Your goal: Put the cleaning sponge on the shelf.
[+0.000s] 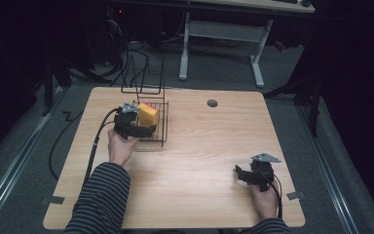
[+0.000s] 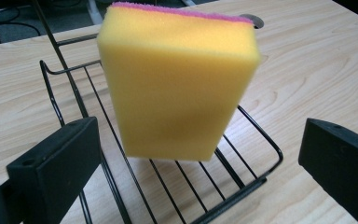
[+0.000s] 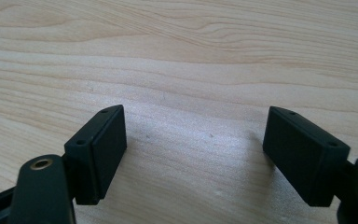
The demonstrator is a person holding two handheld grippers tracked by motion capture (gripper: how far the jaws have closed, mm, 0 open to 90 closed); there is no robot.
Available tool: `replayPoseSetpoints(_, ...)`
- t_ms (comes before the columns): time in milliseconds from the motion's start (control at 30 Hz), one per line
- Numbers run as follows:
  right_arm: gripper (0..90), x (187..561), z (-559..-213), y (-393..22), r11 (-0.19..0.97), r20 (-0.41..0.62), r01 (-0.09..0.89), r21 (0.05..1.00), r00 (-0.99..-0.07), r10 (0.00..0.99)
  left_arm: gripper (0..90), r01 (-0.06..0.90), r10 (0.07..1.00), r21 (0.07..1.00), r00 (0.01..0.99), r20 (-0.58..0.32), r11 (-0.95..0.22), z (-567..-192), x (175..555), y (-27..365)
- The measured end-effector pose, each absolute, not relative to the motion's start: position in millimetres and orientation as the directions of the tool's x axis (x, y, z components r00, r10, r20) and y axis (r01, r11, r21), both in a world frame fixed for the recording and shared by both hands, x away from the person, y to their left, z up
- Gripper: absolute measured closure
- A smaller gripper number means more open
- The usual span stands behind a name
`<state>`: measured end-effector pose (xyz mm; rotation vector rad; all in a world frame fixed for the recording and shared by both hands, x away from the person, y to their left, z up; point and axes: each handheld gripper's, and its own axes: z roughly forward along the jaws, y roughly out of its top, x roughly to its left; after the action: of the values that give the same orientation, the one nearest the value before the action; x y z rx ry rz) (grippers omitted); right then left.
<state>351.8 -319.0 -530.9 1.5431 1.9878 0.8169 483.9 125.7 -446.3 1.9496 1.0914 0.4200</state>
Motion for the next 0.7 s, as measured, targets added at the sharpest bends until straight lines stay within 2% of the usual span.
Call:
replayPoseSetpoints(100, 21.7, 352, -531, -319, 0.182, -0.019, 0.677, 0.714, -0.24, 0.971, 0.3, 0.542, 0.81, 0.804, 0.57, -0.138, -0.245, -445, 478, 130)
replayPoseSetpoints(700, 21.7, 352, -531, -319, 0.181, -0.019, 0.677, 0.713, -0.24, 0.971, 1.3, 0.538, 0.819, 0.815, 0.554, -0.148, -0.216, -437, 454, 160)
